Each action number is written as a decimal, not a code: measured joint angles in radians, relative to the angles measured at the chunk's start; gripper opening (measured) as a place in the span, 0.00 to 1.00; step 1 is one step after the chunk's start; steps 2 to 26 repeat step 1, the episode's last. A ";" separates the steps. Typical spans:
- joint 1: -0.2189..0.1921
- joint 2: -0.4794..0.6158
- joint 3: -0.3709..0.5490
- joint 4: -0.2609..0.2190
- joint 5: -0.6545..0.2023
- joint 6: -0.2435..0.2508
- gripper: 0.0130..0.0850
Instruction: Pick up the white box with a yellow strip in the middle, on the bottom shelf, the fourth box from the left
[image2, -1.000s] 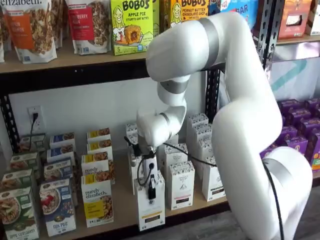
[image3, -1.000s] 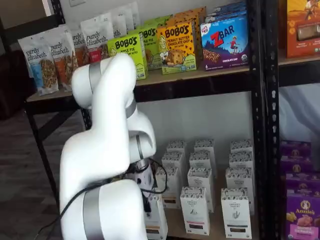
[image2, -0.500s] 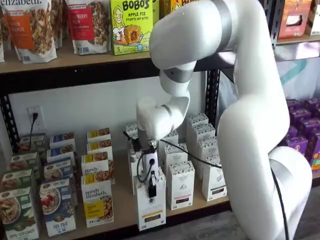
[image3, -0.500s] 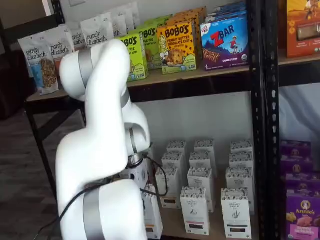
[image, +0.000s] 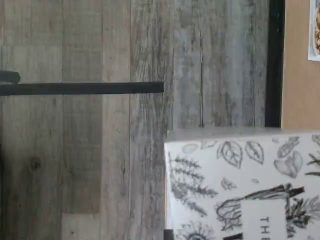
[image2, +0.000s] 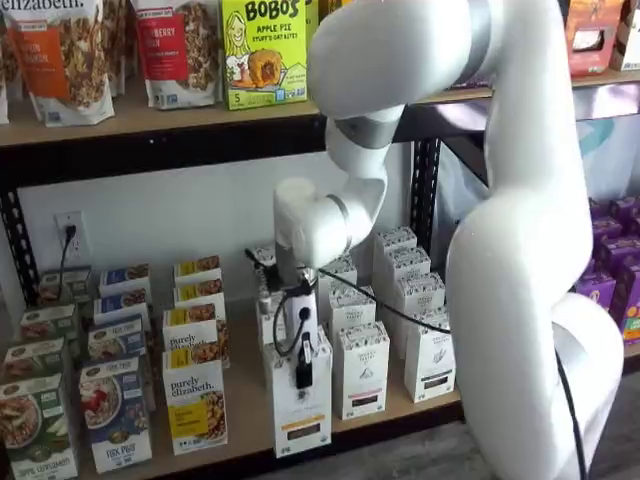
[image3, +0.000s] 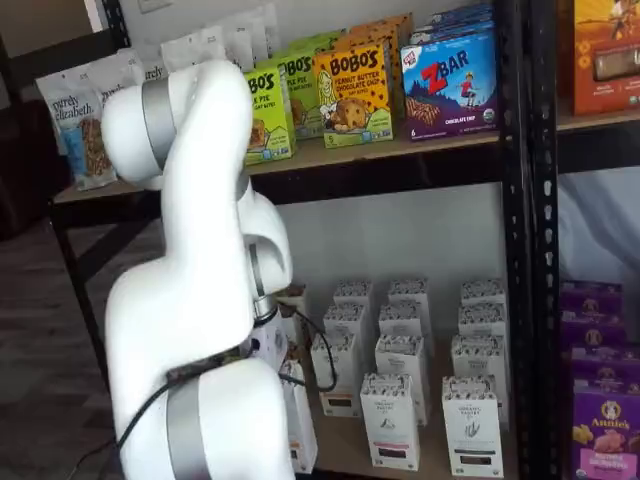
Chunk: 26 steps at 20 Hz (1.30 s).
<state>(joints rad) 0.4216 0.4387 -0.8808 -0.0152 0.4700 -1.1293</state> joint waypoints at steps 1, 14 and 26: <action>0.002 -0.015 0.011 0.000 0.001 0.002 0.50; 0.002 -0.015 0.011 0.000 0.001 0.002 0.50; 0.002 -0.015 0.011 0.000 0.001 0.002 0.50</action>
